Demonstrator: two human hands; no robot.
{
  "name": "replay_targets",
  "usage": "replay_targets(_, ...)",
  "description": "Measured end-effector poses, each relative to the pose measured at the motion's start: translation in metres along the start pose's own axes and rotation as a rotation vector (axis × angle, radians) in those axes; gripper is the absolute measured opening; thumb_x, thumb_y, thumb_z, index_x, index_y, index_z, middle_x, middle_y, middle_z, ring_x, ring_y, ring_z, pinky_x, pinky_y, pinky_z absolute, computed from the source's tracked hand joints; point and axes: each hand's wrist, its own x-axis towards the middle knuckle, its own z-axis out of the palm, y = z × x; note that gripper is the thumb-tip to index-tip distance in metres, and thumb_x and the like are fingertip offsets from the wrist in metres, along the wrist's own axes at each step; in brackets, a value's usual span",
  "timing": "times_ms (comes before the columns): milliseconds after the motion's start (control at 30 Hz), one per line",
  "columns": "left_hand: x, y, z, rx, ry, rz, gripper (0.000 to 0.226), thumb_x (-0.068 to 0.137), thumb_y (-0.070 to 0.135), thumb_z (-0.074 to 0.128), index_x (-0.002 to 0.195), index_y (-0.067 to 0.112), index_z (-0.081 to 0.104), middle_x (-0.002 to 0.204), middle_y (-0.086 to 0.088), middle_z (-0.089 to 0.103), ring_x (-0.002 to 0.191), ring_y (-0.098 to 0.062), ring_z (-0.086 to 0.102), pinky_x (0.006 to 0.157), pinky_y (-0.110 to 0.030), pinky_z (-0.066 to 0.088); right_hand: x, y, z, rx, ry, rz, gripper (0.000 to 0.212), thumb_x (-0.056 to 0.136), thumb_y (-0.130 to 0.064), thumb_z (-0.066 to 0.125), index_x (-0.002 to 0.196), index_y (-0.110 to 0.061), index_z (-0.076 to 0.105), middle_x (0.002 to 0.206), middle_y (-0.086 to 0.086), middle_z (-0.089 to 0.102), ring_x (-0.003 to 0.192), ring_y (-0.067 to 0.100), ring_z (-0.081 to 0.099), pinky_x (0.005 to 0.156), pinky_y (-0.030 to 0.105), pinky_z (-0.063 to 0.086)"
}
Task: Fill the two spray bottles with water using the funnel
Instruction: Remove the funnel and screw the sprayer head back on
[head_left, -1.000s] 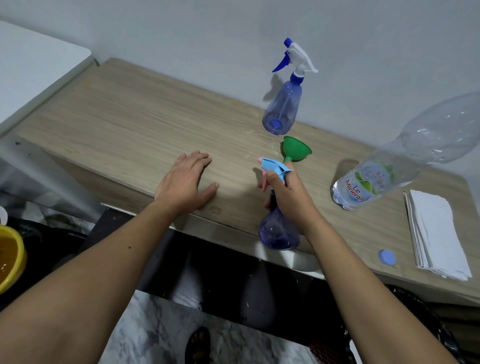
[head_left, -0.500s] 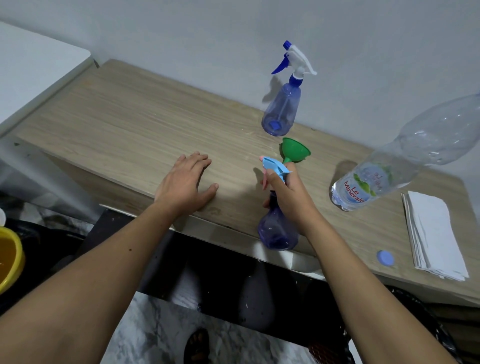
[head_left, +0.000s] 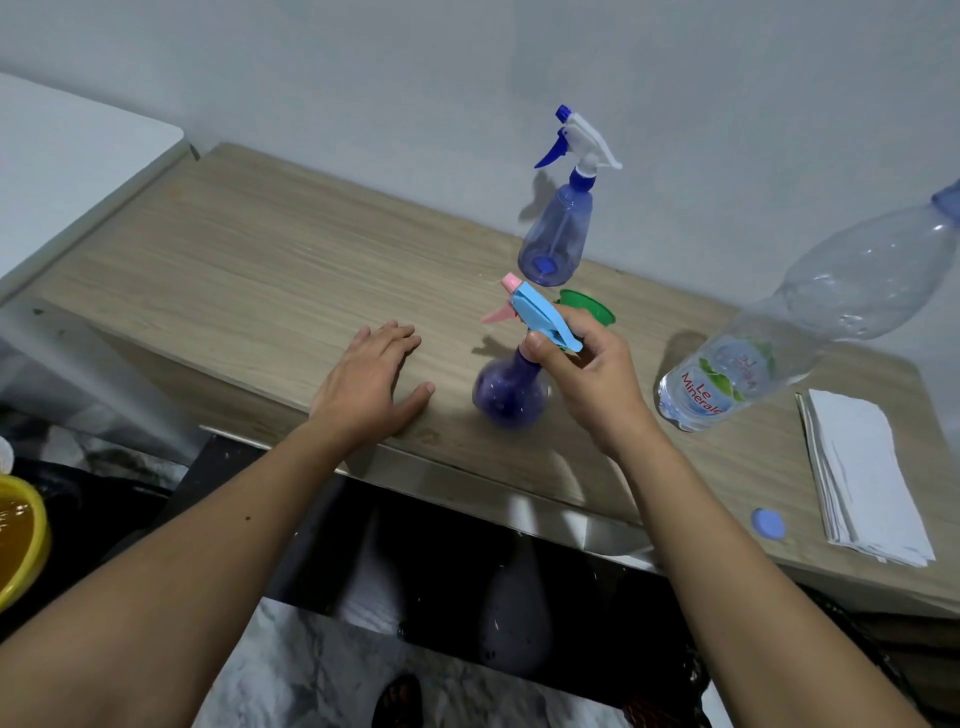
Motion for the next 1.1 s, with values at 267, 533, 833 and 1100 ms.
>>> replay_targets(267, 0.000, 0.003, 0.002, 0.026, 0.000, 0.004, 0.079, 0.093, 0.064, 0.046, 0.155, 0.015, 0.046, 0.166, -0.003, 0.041, 0.159, -0.019, 0.026, 0.133, -0.037, 0.009, -0.006, 0.005, -0.005, -0.066, -0.035, -0.022, 0.031, 0.098, -0.013, 0.073, 0.129, -0.018, 0.070, 0.117, 0.004, 0.070, 0.106, 0.018, 0.067, 0.093, 0.026, 0.052)
replay_targets(533, 0.003, 0.026, 0.005, -0.286, -0.088, 0.151, 0.107, 0.071, 0.081, 0.067, 0.151, 0.011, 0.052, 0.160, -0.005, 0.049, 0.156, -0.020, 0.035, 0.129, -0.041, 0.026, 0.000, 0.001, -0.002, 0.050, 0.015, 0.045, 0.030, 0.090, 0.000, 0.079, 0.116, -0.008, 0.064, 0.102, 0.000, 0.071, 0.085, 0.002, 0.067, 0.078, 0.015, 0.051)
replay_targets(833, 0.041, 0.053, 0.002, -0.622, 0.088, 0.113, 0.091, 0.069, 0.042, 0.098, 0.141, 0.002, 0.059, 0.135, -0.007, 0.069, 0.120, -0.013, 0.069, 0.105, -0.025, 0.053, 0.046, -0.024, 0.000, 0.066, 0.023, -0.011, 0.031, 0.091, -0.005, 0.080, 0.119, -0.005, 0.065, 0.104, 0.001, 0.076, 0.093, 0.008, 0.072, 0.088, 0.028, 0.057)
replay_targets(1100, 0.106, 0.049, -0.016, -0.684, 0.126, -0.002, 0.092, 0.066, 0.045, 0.099, 0.143, 0.014, 0.061, 0.129, 0.002, 0.072, 0.115, -0.010, 0.070, 0.102, -0.022, 0.056, 0.120, -0.040, 0.013, 0.075, 0.042, -0.025, 0.031, 0.092, -0.007, 0.079, 0.118, -0.018, 0.066, 0.112, 0.002, 0.077, 0.105, 0.011, 0.075, 0.096, 0.033, 0.062)
